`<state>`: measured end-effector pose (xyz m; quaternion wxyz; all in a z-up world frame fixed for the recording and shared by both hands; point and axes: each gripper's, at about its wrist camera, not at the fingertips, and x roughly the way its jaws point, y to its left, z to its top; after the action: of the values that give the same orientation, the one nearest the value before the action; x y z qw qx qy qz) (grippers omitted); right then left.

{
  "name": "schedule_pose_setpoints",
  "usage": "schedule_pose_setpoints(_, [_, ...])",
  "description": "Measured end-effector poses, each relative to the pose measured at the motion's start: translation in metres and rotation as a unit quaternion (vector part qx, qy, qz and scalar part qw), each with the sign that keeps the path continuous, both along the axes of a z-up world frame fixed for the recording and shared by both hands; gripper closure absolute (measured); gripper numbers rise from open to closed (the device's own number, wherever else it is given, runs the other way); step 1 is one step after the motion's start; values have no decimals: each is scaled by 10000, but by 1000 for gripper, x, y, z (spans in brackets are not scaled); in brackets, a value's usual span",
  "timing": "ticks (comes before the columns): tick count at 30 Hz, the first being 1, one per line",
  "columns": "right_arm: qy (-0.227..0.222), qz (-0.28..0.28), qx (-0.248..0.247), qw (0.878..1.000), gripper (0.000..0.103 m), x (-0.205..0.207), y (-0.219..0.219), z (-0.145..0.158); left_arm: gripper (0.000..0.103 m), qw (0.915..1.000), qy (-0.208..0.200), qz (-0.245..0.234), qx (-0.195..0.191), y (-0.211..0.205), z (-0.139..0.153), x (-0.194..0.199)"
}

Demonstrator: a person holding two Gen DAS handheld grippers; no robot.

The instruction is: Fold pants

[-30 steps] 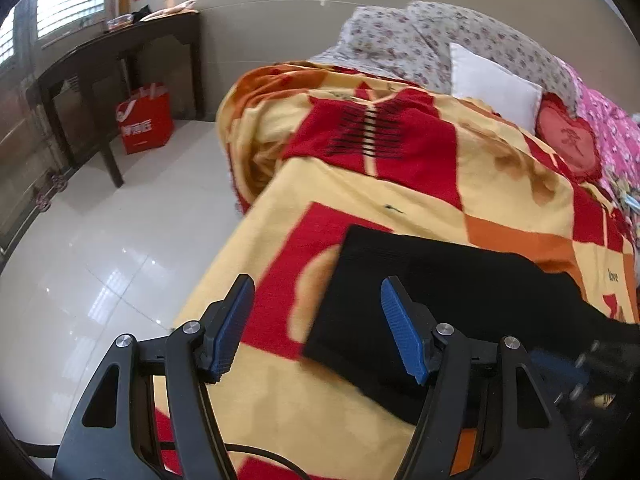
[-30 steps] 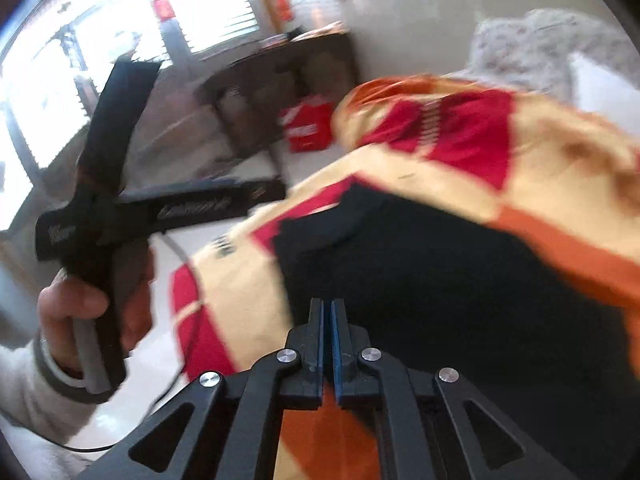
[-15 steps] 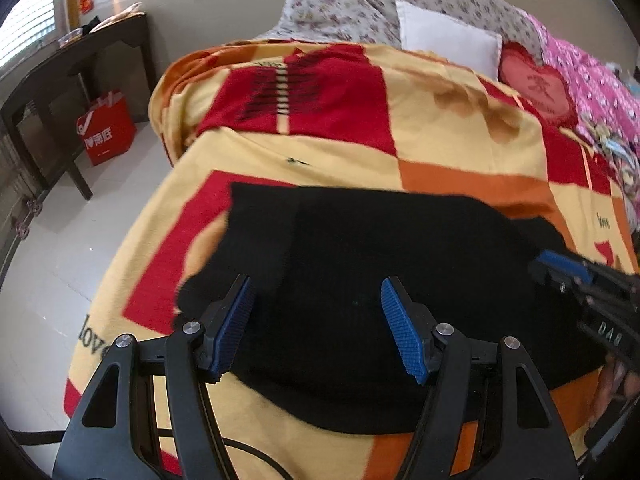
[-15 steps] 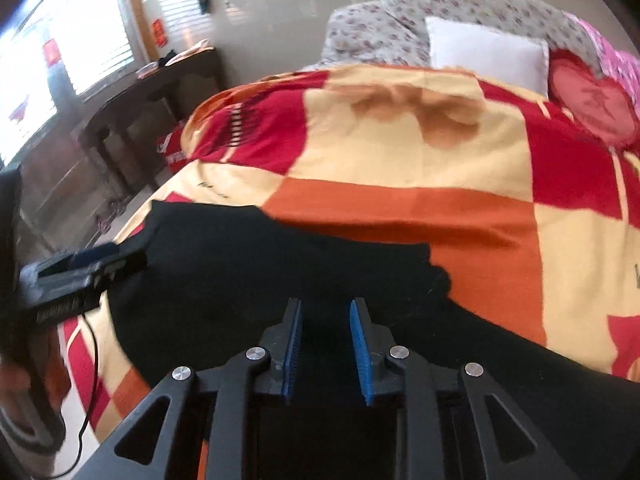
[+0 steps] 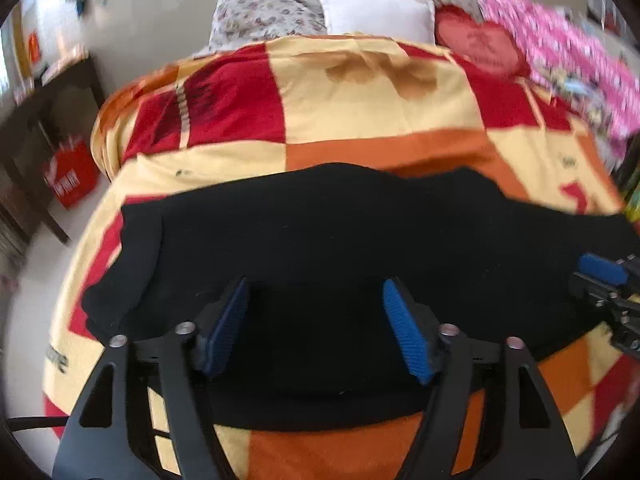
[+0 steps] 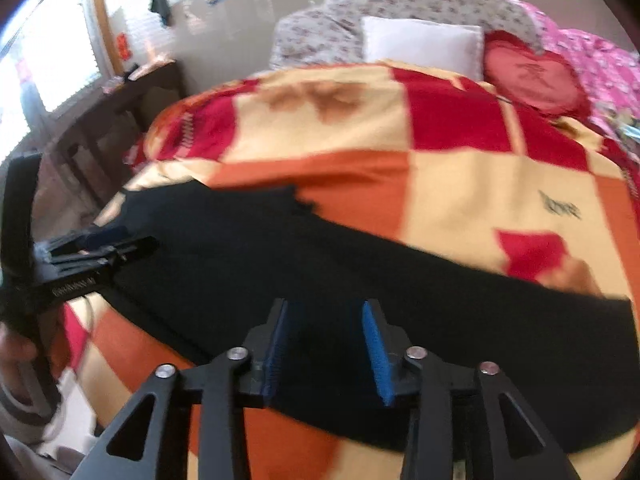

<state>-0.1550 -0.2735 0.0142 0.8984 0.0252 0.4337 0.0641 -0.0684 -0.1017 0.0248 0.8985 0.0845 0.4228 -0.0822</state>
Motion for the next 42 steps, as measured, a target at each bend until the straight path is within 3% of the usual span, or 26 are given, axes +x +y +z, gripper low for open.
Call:
schedule_pose_setpoints(2, [-108, -5, 318, 9994, 64, -9, -13, 2, 31, 9998, -55, -121, 142, -13, 2, -2])
schedule_pose_setpoints(5, [-290, -281, 819, 9958, 64, -28, -43, 16, 31, 9991, -40, -423, -69, -30, 13, -2])
schedule_pose_setpoints(10, [-487, -1367, 636, 9874, 62, -80, -112, 28, 31, 9938, -9, -1100, -174, -81, 28, -1])
schedule_pose_setpoints(13, [-468, -1946, 582, 9780, 60, -111, -150, 27, 31, 9843, 64, -1736, -299, -125, 35, 0])
schedule_pose_setpoints(16, [-456, -2249, 856, 9696, 57, -133, -180, 21, 31, 9692, 422, -2385, -448, -174, 34, 6])
schedule_pose_setpoints(22, [-420, -2131, 1546, 9638, 55, -138, -190, 1, 31, 9476, 576, -3133, -221, -265, 24, 10])
schedule_pose_setpoints(28, [-639, -1827, 1783, 9648, 53, -119, -175, -3, 31, 9353, 994, -3363, -484, -323, 13, 21])
schedule_pose_setpoints(38, [-943, -1675, 2333, 9532, 52, -108, -177, -11, 31, 9066, 1415, -3942, -528, -379, -4, 18])
schedule_pose_setpoints(40, [-950, -1670, 2287, 9543, 52, -104, -176, -11, 31, 9002, 1388, -4080, -626, -381, -4, 17])
schedule_pose_setpoints(42, [-951, -1690, 2288, 9540, 53, -101, -177, -11, 38, 8968, 1268, -4191, -633, -380, -5, 14])
